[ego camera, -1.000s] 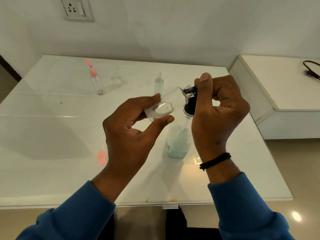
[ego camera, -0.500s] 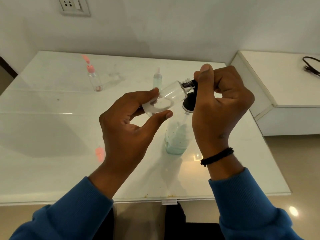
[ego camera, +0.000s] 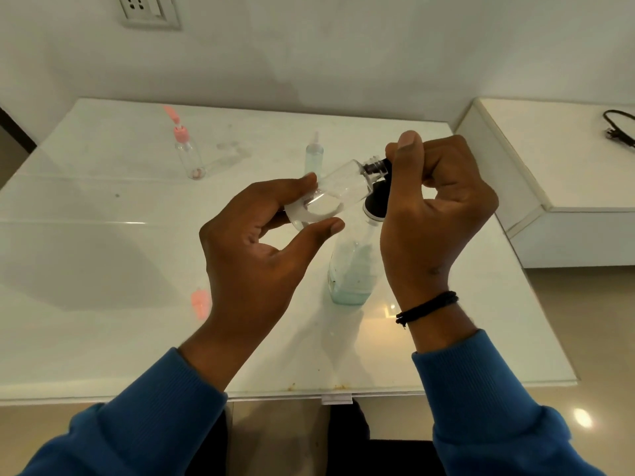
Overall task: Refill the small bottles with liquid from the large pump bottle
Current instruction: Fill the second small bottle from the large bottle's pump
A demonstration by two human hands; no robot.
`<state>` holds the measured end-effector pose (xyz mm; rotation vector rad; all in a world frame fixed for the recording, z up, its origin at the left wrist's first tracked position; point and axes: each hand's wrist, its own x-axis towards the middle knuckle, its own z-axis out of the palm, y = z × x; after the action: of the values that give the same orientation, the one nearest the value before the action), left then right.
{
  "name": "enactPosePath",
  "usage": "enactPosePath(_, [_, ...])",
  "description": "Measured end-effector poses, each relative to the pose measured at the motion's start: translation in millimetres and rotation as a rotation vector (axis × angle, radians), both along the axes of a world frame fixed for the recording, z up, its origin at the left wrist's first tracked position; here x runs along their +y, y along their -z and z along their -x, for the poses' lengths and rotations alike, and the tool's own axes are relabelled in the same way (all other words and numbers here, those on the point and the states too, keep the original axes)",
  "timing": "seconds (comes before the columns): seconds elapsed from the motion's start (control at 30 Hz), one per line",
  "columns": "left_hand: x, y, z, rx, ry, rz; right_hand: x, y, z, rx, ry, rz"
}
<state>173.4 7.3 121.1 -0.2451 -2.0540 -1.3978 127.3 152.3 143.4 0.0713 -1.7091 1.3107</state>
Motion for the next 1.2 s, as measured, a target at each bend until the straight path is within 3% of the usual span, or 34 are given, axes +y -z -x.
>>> enactPosePath(1.2, [-0.5,0.8,0.0,0.004,0.003,0.010,-0.6,-2.5,-1.2,0.012,-0.026,-0.020])
